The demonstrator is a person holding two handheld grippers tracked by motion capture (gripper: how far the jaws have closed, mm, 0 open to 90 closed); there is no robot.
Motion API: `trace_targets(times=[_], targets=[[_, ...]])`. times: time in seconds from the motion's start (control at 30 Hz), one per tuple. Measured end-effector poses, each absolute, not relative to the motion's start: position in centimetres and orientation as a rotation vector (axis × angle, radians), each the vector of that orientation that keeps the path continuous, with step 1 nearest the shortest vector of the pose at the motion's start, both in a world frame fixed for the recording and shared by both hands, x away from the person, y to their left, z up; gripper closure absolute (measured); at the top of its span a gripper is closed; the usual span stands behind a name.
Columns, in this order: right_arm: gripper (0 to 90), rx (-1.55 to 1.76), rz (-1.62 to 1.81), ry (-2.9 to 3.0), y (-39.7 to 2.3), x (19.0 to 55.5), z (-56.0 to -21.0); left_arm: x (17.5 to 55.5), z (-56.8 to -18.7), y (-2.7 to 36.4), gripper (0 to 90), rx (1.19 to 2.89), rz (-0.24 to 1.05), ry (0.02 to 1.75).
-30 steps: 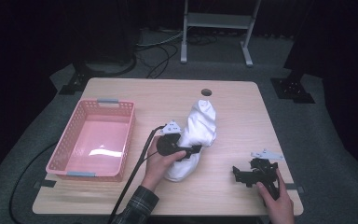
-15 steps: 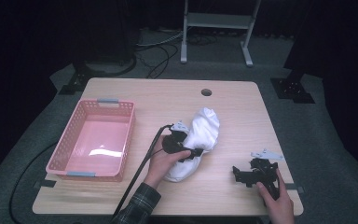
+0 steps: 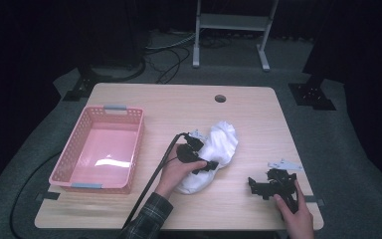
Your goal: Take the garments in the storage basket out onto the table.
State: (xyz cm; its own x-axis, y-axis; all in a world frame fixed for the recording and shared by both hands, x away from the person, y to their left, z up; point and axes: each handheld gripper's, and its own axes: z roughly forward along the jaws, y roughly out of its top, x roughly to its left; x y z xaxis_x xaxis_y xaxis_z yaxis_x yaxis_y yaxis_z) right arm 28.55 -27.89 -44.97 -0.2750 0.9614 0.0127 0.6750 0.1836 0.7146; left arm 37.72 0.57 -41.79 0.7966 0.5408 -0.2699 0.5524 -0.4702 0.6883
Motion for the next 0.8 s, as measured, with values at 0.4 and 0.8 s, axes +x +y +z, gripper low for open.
trace_targets(times=[0.4,0.8], targets=[[0.0,1.533,0.862,2.022,-27.89,28.55,-44.97,38.02,-41.99,0.6,15.7,2.162,-0.044,0.837],[0.0,1.533,0.862,2.022,-27.9,28.55,-44.97,38.1,-41.78,0.79,3.1,2.118,-0.028,0.835]])
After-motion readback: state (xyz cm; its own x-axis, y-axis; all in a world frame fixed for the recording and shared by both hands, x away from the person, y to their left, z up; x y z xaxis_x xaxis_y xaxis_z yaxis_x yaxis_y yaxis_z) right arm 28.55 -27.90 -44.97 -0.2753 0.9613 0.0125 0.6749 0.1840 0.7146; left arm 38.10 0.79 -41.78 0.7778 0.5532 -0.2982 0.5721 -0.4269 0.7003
